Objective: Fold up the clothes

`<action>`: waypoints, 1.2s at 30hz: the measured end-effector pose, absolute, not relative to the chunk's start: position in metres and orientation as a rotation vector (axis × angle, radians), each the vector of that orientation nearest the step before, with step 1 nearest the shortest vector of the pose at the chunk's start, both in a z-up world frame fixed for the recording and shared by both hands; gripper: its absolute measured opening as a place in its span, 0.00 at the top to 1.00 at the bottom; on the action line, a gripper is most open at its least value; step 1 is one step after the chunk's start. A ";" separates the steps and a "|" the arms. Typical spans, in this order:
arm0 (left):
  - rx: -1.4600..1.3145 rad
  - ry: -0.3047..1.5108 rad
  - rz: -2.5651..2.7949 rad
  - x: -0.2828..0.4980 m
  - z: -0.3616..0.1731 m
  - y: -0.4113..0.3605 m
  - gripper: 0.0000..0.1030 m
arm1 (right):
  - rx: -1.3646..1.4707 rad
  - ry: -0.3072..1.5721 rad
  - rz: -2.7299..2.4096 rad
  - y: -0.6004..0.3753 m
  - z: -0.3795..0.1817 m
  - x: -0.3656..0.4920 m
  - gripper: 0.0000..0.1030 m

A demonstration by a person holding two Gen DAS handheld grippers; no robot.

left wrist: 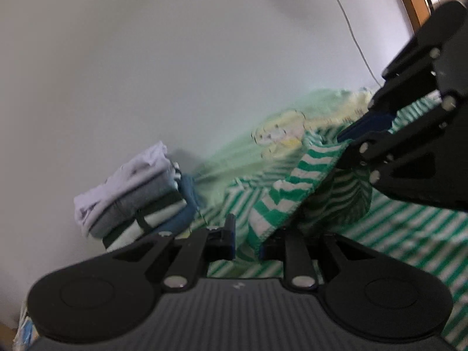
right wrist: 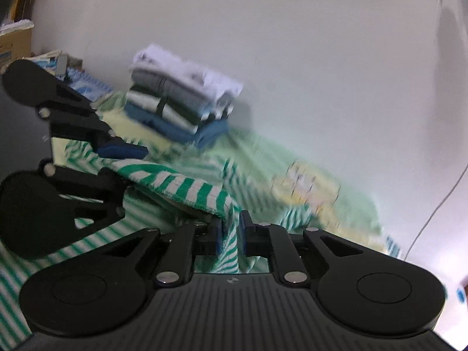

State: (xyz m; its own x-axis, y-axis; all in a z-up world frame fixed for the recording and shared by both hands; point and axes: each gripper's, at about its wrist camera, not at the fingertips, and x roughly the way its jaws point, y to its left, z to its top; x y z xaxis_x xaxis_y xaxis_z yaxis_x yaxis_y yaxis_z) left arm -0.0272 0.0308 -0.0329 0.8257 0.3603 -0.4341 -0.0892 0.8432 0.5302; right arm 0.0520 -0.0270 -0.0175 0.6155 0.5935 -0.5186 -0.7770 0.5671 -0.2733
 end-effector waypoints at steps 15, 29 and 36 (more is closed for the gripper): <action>0.621 0.728 0.222 -0.079 -0.100 0.004 0.58 | -0.808 0.662 0.951 -0.074 -0.052 -0.027 0.64; 0.391 0.698 0.032 -0.060 -0.084 0.010 0.17 | 0.138 1.013 0.758 -0.116 -0.048 0.057 0.62; 0.087 0.708 0.014 -0.025 -0.074 0.042 0.10 | 0.133 0.879 0.567 -0.056 -0.085 0.098 0.61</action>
